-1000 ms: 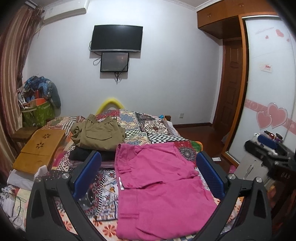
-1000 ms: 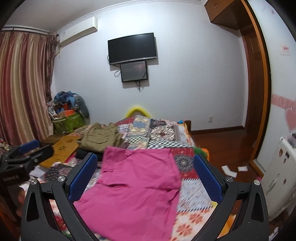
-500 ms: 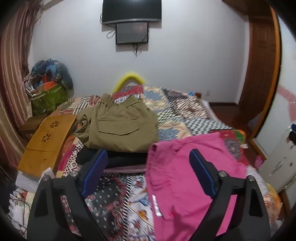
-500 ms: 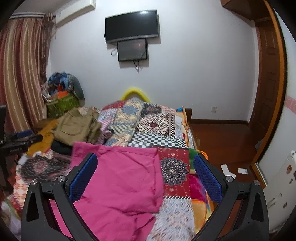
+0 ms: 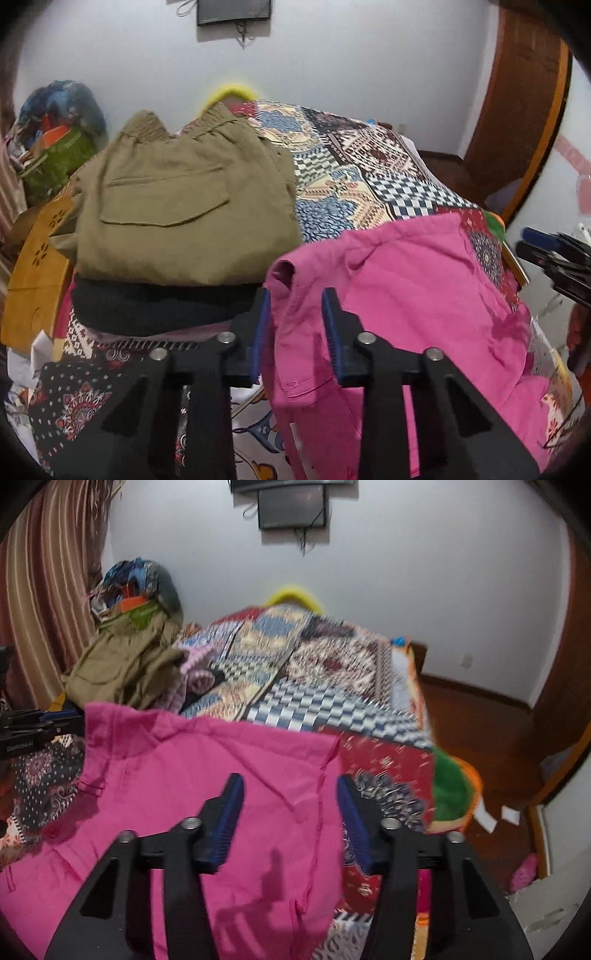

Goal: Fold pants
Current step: 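Grasp the pink pants waistband corners with the left and right grippers, then lift the pink pants waistband with both grippers, holding it up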

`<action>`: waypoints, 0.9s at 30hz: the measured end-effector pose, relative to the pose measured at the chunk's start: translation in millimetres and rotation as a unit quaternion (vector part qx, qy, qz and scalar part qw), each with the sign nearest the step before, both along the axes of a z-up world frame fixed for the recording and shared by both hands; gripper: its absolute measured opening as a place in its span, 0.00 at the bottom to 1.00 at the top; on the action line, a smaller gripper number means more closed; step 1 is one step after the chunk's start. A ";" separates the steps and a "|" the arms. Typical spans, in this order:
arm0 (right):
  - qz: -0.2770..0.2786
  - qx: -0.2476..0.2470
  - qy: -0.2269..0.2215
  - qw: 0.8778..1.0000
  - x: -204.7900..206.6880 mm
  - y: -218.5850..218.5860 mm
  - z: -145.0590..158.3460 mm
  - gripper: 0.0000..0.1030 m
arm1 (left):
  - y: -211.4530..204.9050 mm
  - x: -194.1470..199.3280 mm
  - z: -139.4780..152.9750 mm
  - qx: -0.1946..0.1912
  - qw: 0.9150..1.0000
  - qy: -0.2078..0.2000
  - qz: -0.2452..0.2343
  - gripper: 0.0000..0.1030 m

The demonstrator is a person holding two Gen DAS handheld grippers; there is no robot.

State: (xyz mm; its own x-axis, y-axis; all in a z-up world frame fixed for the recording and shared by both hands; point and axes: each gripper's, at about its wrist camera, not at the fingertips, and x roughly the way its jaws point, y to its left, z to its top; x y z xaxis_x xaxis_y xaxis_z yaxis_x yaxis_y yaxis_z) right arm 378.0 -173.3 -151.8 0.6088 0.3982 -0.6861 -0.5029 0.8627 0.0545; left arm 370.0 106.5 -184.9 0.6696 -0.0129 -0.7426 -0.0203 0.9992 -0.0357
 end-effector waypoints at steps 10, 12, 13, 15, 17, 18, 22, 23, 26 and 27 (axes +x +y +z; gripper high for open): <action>0.010 0.026 0.069 0.997 44.7 -6.7 -31.7 0.35 | -12.3 18.1 -11.4 0.038 0.999 0.004 -0.012 0.26; 0.012 0.024 0.074 0.997 53.1 -4.0 -35.4 0.35 | -8.3 23.6 -15.9 0.032 0.999 0.010 -0.008 0.26; 0.014 0.023 0.080 0.996 58.0 -3.2 -38.1 0.35 | -7.1 26.2 -18.8 0.031 0.999 0.015 -0.009 0.26; 0.017 0.025 0.087 0.996 66.3 -1.6 -41.7 0.35 | -6.2 28.1 -22.9 0.031 0.999 0.019 -0.012 0.26; 0.021 0.022 0.095 0.995 73.4 0.5 -45.9 0.35 | -5.9 31.4 -27.9 0.031 0.999 0.025 -0.015 0.28; 0.021 0.020 0.101 0.994 77.3 0.9 -48.8 0.35 | -5.1 33.3 -30.6 0.027 0.999 0.028 -0.017 0.30; 0.033 0.020 0.124 0.992 85.0 3.6 -58.6 0.35 | -2.0 32.7 -38.4 0.020 0.999 0.033 -0.023 0.38; 0.036 0.016 0.123 0.992 84.9 4.9 -59.3 0.36 | -1.0 32.3 -40.1 0.015 0.999 0.033 -0.025 0.41; 0.044 0.005 0.116 0.992 83.8 9.9 -60.4 0.37 | -1.9 32.2 -44.0 0.012 0.999 0.035 -0.031 0.53; 0.045 0.008 0.115 0.992 84.2 10.6 -60.2 0.38 | -2.8 32.6 -44.8 0.017 0.999 0.033 -0.032 0.54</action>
State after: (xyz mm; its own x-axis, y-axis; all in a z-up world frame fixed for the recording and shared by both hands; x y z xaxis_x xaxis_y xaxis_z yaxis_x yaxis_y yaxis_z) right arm 462.2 -162.8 -211.9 0.3972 0.4565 -0.7961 -0.5508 0.8125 0.1911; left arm 402.6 103.7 -229.7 0.6170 -0.0280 -0.7864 0.0423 0.9991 -0.0024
